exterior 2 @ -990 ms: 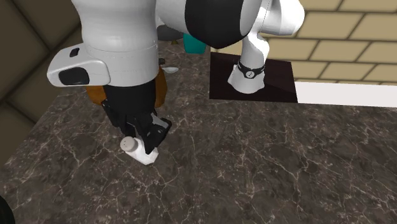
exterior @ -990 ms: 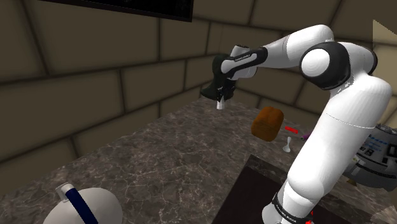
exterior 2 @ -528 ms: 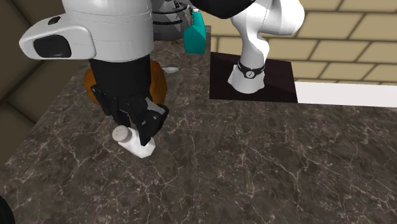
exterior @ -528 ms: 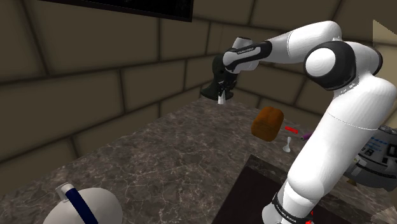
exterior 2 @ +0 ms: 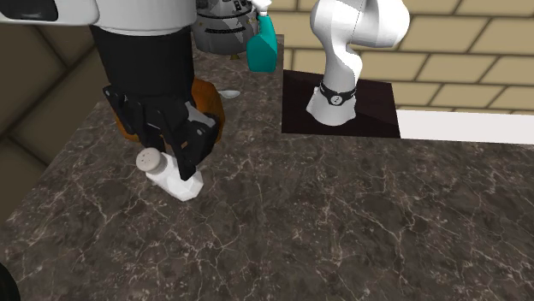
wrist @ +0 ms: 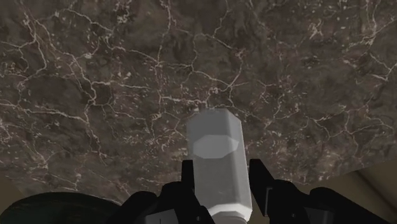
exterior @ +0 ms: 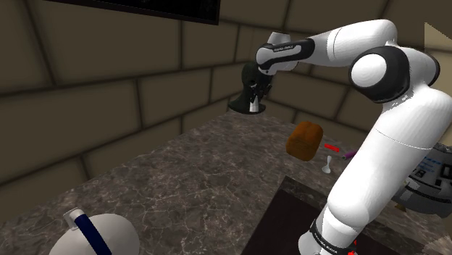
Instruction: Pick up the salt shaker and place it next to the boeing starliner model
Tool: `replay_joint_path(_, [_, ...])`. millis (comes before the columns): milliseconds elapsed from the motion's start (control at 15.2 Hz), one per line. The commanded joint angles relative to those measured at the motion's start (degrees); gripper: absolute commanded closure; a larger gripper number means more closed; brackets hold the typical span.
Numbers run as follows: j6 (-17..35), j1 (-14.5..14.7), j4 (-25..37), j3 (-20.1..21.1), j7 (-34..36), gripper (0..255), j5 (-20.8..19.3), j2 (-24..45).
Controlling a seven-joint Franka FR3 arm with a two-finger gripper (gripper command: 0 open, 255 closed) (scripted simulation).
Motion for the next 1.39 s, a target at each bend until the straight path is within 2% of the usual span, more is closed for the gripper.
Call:
replay_joint_path(0, [-1.6,0.1,1.5,0.1,0.2,255,-0.1,-0.1])
replay_joint_path(1320, [-17.3,-0.1,18.6,-0.1,0.1,255,0.3,1.3])
